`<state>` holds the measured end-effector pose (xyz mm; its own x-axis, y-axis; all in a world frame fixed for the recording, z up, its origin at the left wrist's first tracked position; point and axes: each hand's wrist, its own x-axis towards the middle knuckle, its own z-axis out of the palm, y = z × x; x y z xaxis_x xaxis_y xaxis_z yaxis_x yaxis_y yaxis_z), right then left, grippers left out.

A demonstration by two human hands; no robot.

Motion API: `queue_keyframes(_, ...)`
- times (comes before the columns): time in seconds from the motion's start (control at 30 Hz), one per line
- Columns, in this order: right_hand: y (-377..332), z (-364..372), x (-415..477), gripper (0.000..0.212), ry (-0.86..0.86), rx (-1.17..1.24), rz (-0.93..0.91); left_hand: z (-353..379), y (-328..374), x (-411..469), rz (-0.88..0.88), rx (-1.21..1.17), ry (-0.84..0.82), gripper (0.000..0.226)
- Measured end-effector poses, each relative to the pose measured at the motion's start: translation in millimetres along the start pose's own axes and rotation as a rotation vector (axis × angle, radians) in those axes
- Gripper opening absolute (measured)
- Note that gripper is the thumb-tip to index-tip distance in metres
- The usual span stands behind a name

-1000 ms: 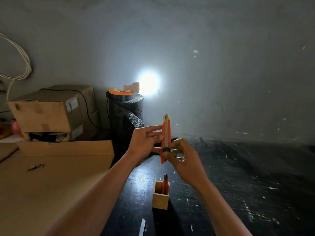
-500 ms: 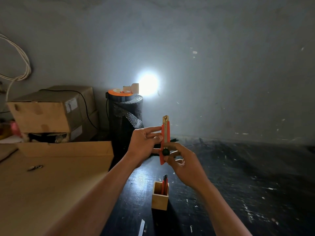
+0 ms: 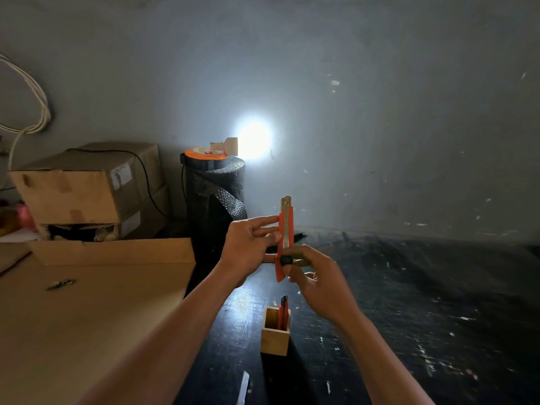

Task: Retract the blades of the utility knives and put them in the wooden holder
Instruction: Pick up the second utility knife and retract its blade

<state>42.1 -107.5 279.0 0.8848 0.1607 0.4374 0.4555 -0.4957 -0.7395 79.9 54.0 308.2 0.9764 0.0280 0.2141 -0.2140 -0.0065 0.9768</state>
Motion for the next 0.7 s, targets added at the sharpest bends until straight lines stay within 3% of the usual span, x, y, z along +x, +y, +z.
queue_keyframes(0.13,10,8,1,0.016,0.054,0.037,0.012,3,-3,2,0.001,0.023,-0.003,0.035)
queue_keyframes(0.43,15,5,6,0.035,-0.015,-0.001,-0.018,-3,-13,9,-0.027,-0.010,0.011,0.034)
queue_keyframes(0.7,38,27,6,0.032,0.002,0.003,0.014,-5,-34,14,-0.028,0.019,0.028,0.036)
